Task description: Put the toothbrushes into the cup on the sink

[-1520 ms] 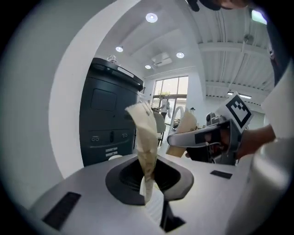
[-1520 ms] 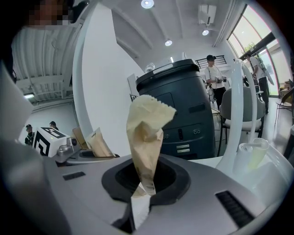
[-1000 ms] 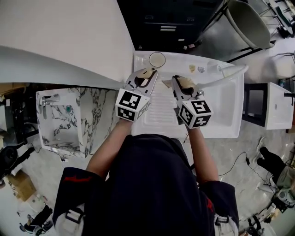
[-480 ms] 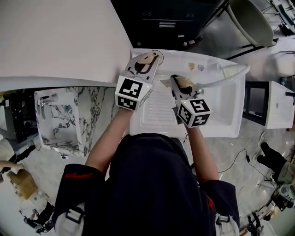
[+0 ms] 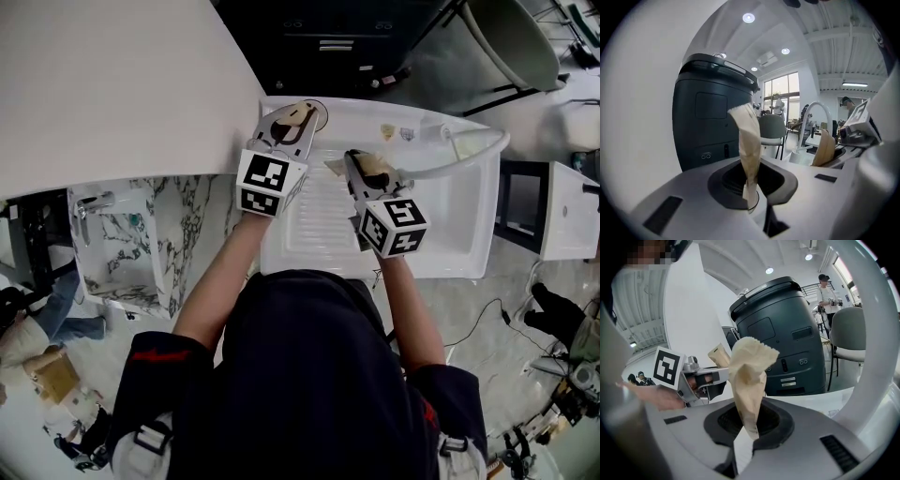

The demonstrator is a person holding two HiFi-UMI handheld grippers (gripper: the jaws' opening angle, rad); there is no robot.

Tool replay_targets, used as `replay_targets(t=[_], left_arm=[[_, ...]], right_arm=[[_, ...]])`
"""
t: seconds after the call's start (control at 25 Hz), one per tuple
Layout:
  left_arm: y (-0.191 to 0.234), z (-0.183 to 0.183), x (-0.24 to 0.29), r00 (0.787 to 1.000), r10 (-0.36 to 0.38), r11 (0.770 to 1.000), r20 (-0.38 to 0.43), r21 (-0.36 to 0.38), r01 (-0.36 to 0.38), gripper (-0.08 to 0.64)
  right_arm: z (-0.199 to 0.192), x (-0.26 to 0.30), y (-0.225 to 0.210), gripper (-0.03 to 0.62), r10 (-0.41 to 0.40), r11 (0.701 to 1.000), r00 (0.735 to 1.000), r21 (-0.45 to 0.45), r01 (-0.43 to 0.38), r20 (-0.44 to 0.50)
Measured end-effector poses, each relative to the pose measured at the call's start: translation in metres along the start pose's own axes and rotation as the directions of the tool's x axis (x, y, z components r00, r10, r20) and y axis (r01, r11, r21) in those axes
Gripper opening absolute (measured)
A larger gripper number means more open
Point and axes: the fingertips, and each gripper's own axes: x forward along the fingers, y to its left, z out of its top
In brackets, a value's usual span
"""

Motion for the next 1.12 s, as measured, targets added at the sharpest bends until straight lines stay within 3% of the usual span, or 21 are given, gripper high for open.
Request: replay_targets(t=[0.52, 0.76, 1.12], left_arm=[[-0.003, -0.037, 0.011, 0.997, -0.012, 1.000, -0.071, -0.018, 0.011, 0.037], [-0.006, -0.042, 0.009, 0.998, -0.018, 0.999, -0.067, -0.033, 0.015, 0.040], [-0.007, -0.038, 0.005, 0.999, -0.002, 0.999, -0.050, -0.044, -0.001, 0.117]], right_arm=[[-0.005, 0.001, -0.006, 0.052, 0.006, 1.000, 1.000, 0.013, -0.006, -0.010], [-0.006, 0.002, -0.005, 0.051, 0.012, 1.000, 1.000, 0.015, -0.012, -0.012], [-0.003, 0.001, -0.004, 0.052, 0.031, 0.999, 0.999, 0.015, -0.031, -0.013]])
